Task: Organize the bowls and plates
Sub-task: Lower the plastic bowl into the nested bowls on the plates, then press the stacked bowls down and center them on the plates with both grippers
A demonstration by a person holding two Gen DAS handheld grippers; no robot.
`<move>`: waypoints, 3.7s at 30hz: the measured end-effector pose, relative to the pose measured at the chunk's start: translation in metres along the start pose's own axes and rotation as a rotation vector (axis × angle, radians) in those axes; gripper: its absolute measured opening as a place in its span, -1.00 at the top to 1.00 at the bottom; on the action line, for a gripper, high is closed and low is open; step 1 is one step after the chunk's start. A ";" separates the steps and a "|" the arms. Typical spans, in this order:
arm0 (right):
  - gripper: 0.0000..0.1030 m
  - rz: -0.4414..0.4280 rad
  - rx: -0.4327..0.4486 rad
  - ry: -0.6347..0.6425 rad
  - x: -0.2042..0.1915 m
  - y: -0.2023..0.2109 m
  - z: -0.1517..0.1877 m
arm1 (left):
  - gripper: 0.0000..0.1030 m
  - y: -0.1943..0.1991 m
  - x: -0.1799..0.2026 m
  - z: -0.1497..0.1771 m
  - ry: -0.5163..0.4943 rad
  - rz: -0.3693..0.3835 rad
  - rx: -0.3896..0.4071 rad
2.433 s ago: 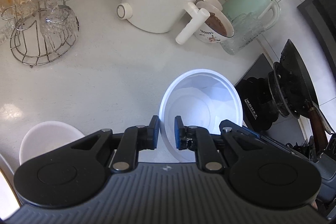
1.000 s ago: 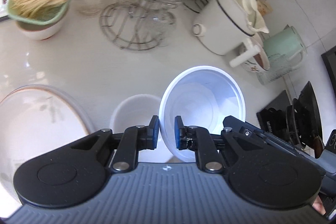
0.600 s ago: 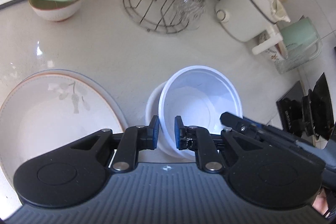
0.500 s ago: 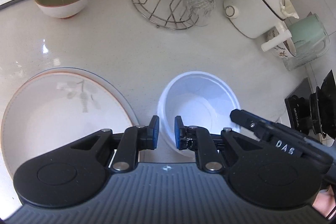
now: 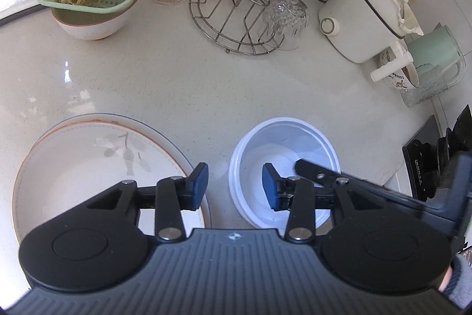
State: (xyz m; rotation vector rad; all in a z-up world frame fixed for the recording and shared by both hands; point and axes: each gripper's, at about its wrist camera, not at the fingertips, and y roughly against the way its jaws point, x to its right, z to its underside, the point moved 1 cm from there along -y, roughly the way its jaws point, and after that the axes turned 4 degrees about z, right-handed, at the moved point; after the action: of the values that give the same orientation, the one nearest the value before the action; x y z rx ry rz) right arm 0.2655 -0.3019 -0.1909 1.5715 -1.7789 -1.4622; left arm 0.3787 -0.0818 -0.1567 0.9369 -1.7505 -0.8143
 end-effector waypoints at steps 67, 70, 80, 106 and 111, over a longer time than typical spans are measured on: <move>0.58 -0.019 0.031 -0.212 0.057 0.040 0.017 | 0.34 -0.064 0.050 0.010 -0.028 0.119 -0.156; 0.58 -0.027 0.037 -0.210 0.053 0.048 0.015 | 0.34 -0.052 0.055 0.006 -0.046 0.113 -0.146; 0.57 -0.052 0.061 -0.160 0.026 0.076 0.009 | 0.34 -0.006 0.055 0.001 -0.042 0.105 -0.097; 0.57 -0.137 0.045 0.069 -0.092 0.072 0.016 | 0.33 0.092 -0.048 0.016 0.099 0.069 0.049; 0.56 -0.140 0.027 0.099 -0.117 0.064 0.028 | 0.32 0.102 -0.076 0.023 0.123 0.060 0.067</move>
State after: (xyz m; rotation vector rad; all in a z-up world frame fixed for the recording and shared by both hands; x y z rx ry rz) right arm 0.2480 -0.1957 -0.1069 1.7816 -1.6700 -1.3999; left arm 0.3521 0.0363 -0.1107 0.9542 -1.6998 -0.6495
